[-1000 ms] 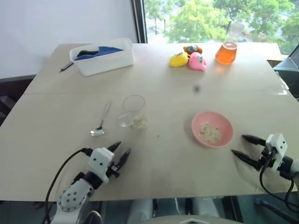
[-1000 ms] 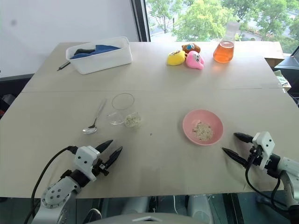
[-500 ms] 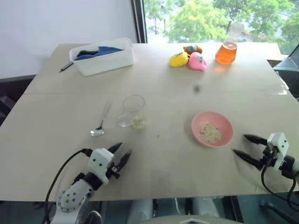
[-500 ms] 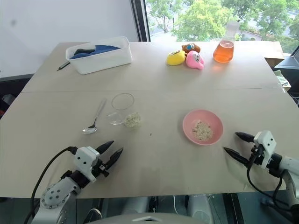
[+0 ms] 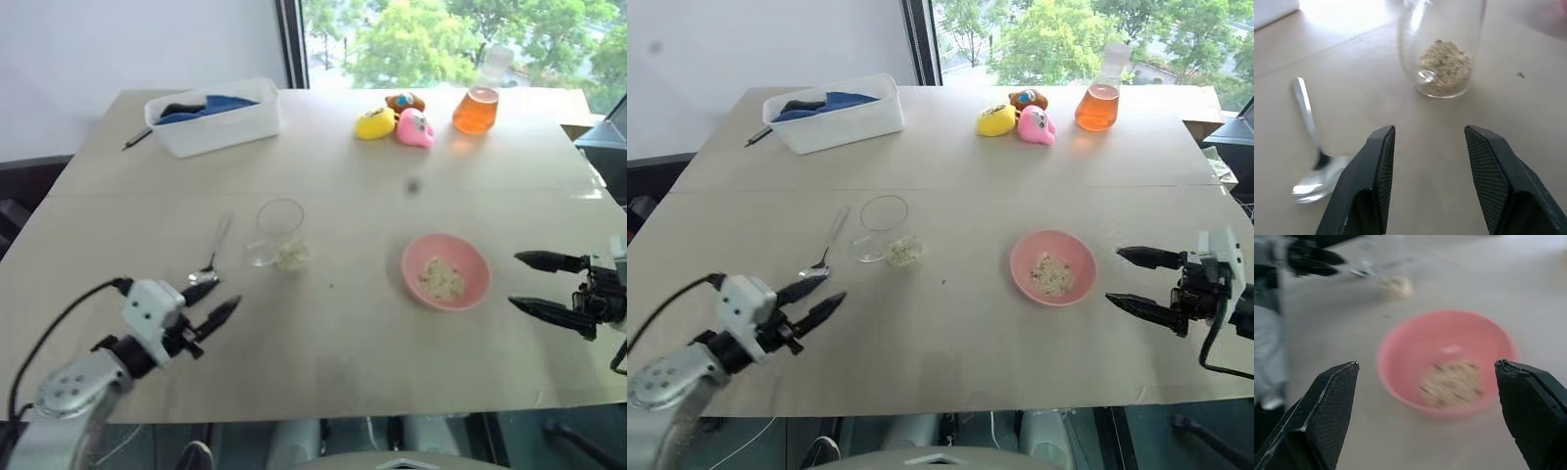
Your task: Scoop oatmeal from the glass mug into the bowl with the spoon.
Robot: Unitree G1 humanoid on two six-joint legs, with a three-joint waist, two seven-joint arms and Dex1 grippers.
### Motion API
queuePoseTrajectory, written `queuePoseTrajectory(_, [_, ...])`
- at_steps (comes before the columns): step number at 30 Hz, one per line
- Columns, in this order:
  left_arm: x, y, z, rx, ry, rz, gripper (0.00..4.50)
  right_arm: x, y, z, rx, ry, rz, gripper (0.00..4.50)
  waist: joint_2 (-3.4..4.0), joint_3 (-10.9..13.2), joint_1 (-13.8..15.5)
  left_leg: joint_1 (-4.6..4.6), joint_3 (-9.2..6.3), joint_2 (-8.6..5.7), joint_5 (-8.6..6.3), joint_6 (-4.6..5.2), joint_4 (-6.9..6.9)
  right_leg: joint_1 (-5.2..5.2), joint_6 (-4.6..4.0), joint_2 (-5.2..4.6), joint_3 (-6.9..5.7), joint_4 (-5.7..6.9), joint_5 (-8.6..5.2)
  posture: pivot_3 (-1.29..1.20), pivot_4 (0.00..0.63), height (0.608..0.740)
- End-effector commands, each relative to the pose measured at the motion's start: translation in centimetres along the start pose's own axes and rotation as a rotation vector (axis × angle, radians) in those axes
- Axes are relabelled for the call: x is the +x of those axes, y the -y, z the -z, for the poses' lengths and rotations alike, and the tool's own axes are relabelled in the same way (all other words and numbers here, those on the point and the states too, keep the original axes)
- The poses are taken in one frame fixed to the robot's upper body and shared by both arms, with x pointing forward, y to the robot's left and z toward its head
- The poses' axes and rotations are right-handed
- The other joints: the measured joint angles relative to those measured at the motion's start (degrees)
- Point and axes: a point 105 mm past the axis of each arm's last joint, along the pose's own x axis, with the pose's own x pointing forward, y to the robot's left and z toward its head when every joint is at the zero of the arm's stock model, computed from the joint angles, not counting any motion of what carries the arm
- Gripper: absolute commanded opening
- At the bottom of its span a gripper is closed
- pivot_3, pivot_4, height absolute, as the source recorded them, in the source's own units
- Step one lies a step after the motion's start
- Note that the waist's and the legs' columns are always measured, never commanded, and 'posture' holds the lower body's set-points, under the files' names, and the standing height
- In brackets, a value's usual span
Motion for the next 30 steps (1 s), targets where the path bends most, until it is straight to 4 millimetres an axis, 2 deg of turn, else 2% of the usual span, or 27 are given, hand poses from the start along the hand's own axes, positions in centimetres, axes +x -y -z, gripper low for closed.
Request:
queuePoseTrajectory(1, [-0.5,-1.6,-2.4,-0.010,0.054,-0.006,2.31,0.0,-1.2,-1.9,-0.054,0.013,-0.094,4.50,-0.01,0.0,0.0,-0.01,0.00,-0.05,0.00,0.00,0.01,0.00,0.00,0.00,0.00,-0.01,0.00,0.00,0.150,0.740])
queuePoseTrajectory(4, [-0.5,-4.3,-2.7,0.003,0.031,-0.102,2.31,0.6,-1.2,-2.5,-0.120,-0.025,-0.107,4.50,-0.04,0.0,-0.1,-0.02,0.01,-0.14,0.04,-0.06,0.02,0.00,0.01,0.00,0.01,0.00,0.00,0.00,0.150,0.740])
queuePoseTrajectory(6, [-0.3,-6.0,-2.0,-0.012,-0.019,-0.166,2.31,1.0,-1.3,-3.9,-0.120,0.008,-0.127,4.50,-0.02,0.1,-0.2,0.00,0.00,-0.14,0.11,-0.19,0.01,0.00,0.01,0.03,0.01,0.00,0.00,0.00,0.150,0.740])
queuePoseTrajectory(8, [0.3,-6.7,-0.8,-0.011,-0.086,-0.187,2.31,1.4,-1.2,-5.3,-0.166,0.033,-0.128,4.50,-0.04,0.1,-0.3,-0.01,0.01,-0.14,0.12,-0.21,-0.01,-0.02,0.01,0.04,0.02,0.00,0.00,0.00,0.150,0.740])
queuePoseTrajectory(15, [3.6,-6.6,2.0,-0.073,-0.214,-0.194,2.31,2.4,-1.7,-7.2,-0.199,0.075,-0.127,4.50,-0.33,0.3,0.3,-0.23,-0.08,-0.21,0.14,-0.25,0.00,-0.11,0.01,-0.03,-0.09,-0.06,0.01,0.00,0.150,0.740])
queuePoseTrajectory(22, [5.0,-7.2,4.1,-0.090,-0.334,-0.229,2.31,2.1,-1.6,-7.1,-0.197,0.075,-0.096,4.50,-0.43,0.4,-0.1,-0.23,-0.07,-0.24,0.14,-0.26,0.01,-0.12,0.02,-0.06,-0.11,-0.05,0.01,0.00,0.150,0.740])
queuePoseTrajectory(30, [6.6,-7.0,3.9,-0.184,-0.342,-0.195,2.31,2.2,-1.5,-7.0,-0.195,0.081,-0.095,4.50,-0.41,0.4,0.2,-0.18,-0.10,-0.24,0.16,-0.28,0.09,-0.10,0.03,-0.07,-0.10,0.13,0.01,0.00,0.150,0.740])
